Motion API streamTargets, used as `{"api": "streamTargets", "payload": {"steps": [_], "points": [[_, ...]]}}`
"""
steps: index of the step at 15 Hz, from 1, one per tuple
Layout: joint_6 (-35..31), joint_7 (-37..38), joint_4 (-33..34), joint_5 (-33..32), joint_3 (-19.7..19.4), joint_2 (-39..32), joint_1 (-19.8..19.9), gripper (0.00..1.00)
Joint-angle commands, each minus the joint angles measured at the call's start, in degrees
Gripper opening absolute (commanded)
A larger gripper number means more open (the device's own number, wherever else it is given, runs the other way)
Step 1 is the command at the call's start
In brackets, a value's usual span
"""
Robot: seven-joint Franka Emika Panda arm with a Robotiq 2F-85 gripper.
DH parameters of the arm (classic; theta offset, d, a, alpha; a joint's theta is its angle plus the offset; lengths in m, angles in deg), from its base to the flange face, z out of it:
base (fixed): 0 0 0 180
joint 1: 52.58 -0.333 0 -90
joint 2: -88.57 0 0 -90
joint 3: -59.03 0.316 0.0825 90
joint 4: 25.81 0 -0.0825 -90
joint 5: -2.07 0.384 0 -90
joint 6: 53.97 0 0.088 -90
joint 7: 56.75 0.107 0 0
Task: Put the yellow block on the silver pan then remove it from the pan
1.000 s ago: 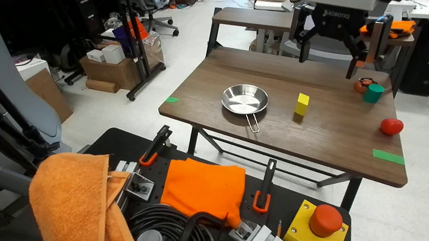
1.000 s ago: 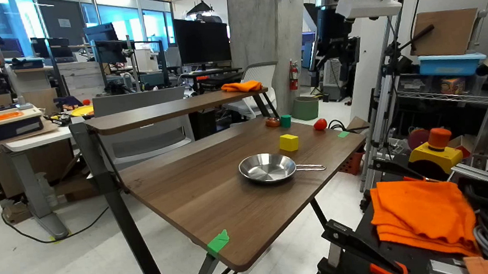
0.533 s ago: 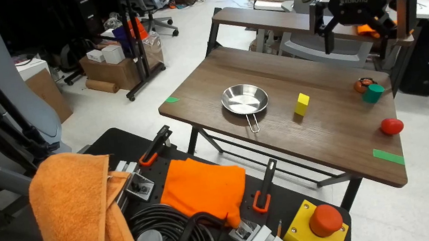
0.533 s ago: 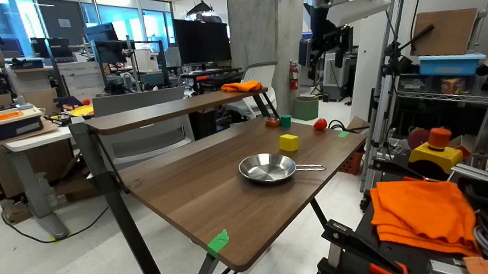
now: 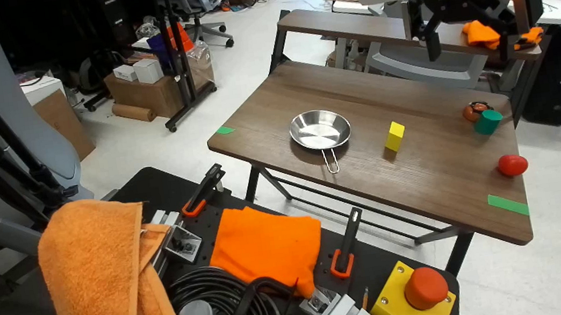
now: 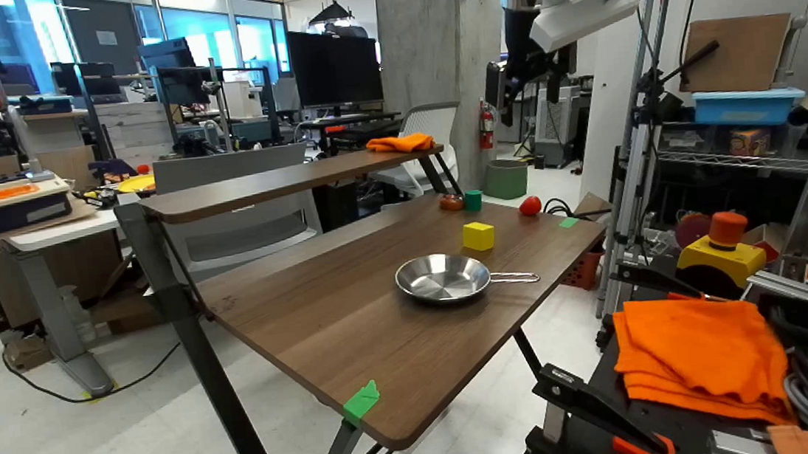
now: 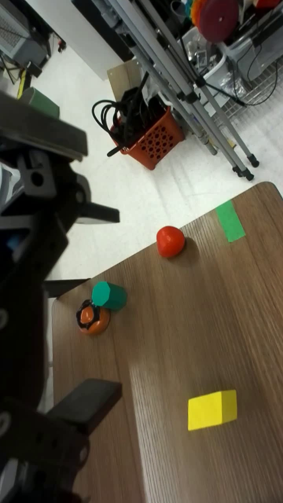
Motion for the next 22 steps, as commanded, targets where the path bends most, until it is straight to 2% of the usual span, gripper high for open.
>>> {"api": "streamTargets", "payload": {"steps": [1,4,5,6,7,8,9,11,14,18,21,22], "points": [[-6.0,-7.9,-2.2,8.1,0.9,-0.1,0.8,1.00],[-9.6,-19.3,-4.3,20.4,1.6,-0.2,1.0,1.00],[-11.0,-24.2,-5.8,25.6,3.4,0.0,2.0,1.00],[-9.6,-28.7,-6.1,30.4,6.6,0.1,3.8,1.00],[-8.0,-33.3,-6.0,34.9,7.5,0.2,3.6,1.00],[-5.4,-37.5,-5.4,38.4,6.0,0.3,2.0,1.00],[-3.9,-38.7,-5.2,39.0,6.1,0.5,1.8,1.00],[-1.2,-39.1,-4.8,37.6,5.3,0.8,1.1,1.00],[0.2,-35.9,-3.6,33.5,4.2,0.5,0.5,1.00],[3.6,-27.3,1.7,24.4,1.4,-3.2,0.2,1.00],[9.9,-20.2,7.1,17.1,-0.7,-7.7,-0.6,1.00],[12.1,-19.4,8.7,16.6,-1.0,-9.1,-0.8,1.00]]}}
